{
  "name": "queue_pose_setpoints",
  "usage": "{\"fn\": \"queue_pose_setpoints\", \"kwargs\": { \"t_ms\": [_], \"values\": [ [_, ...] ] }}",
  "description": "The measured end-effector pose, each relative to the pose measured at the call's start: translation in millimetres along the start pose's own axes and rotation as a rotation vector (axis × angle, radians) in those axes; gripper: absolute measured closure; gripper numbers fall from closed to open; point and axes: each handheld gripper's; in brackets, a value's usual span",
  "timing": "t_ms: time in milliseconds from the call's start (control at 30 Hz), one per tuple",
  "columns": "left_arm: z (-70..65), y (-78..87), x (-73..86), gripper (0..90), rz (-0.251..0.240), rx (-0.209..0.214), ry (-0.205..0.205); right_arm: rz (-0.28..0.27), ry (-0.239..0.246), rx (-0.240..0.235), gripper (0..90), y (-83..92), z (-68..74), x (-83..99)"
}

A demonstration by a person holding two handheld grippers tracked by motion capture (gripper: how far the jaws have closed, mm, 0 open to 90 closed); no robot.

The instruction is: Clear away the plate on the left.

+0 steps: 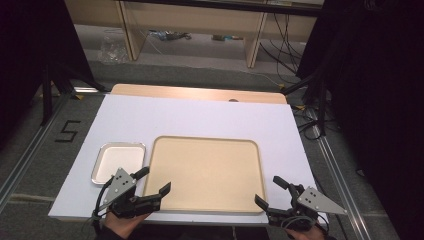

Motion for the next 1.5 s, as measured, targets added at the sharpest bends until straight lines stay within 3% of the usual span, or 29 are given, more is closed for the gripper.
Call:
{"fn": "queue_pose_setpoints", "kwargs": {
  "t_ms": [433,733,867,900,1200,1500],
  "values": [
    [1.7,-0.6,-0.2,16.2,0.002,-0.003,0.004,-0.001,0.001,0.0,15.2,0.0,0.0,0.0],
    [6.8,-1.0,-0.7,16.2,0.017,-0.034,0.023,-0.004,-0.001,0.001,15.2,-0.2,-0.1,0.0],
    [11.4,-0.9,-1.5,16.3,0.027,-0.071,0.031,-0.003,0.0,0.0,15.1,-0.2,-0.1,0.1],
    [14.7,-1.3,-1.8,16.9,0.031,-0.096,0.043,0.005,0.001,0.003,15.1,0.3,-0.1,-0.2],
    [31.8,-2.6,-1.3,18.1,0.081,-0.17,0.078,0.005,0.0,0.002,15.1,0.3,-0.1,-0.2],
    [47.2,-3.9,-1.5,17.9,0.101,-0.202,0.101,0.004,-0.001,0.003,15.2,0.3,-0.2,-0.1]
  ]
}}
Point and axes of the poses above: each handheld gripper's, and its own axes: y roughly backward along the jaws, x roughly out of its underside, z roughly to its left, and after that the axes turned 1 degree about x, right-handed
